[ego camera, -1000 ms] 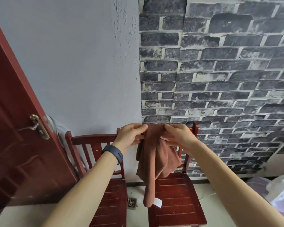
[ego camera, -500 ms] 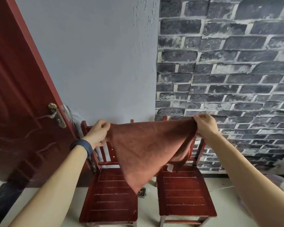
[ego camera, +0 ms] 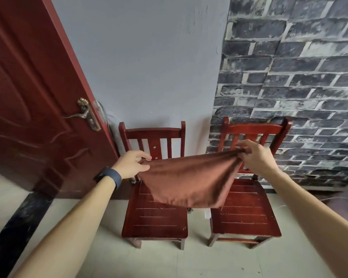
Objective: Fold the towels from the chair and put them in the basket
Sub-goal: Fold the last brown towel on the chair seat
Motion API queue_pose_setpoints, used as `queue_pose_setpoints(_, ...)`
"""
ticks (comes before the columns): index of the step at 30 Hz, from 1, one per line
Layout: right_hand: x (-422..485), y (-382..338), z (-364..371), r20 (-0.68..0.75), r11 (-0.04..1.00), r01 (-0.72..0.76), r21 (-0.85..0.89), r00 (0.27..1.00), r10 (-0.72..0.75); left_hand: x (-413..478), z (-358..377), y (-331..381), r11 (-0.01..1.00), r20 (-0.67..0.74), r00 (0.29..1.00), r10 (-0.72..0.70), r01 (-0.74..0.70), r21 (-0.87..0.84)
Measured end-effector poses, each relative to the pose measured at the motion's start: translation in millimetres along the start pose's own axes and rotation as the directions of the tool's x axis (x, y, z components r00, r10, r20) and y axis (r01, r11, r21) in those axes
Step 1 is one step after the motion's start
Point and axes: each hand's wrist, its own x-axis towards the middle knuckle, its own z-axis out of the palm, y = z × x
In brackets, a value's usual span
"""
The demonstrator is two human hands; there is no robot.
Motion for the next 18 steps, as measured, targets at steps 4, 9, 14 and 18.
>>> queue_pose_setpoints(4,-23,7,43,0.005,1.000,-0.012,0.007,1.000,0.012,-8,20,-44,0.992,-0.136,0.988,-0.079,0.091,0.083)
queue_pose_setpoints(9,-57,26,90,0.015,0.998,-0.050,0.024,0.999,0.050,-31,48,-79,0.958,-0.136,0.975,-0.176,0.139,-0.250)
queue_pose_setpoints(14,-92,54,124,0.146,0.995,-0.096,0.007,0.985,0.094,-76,75,-114,0.950,0.024,0.966,-0.256,0.256,-0.177)
queue_pose_setpoints(18,-131,73,155,0.265,0.997,-0.045,-0.068,0.962,0.061,-113,100,-144,0.915,-0.250,0.928,-0.278,0.334,0.225)
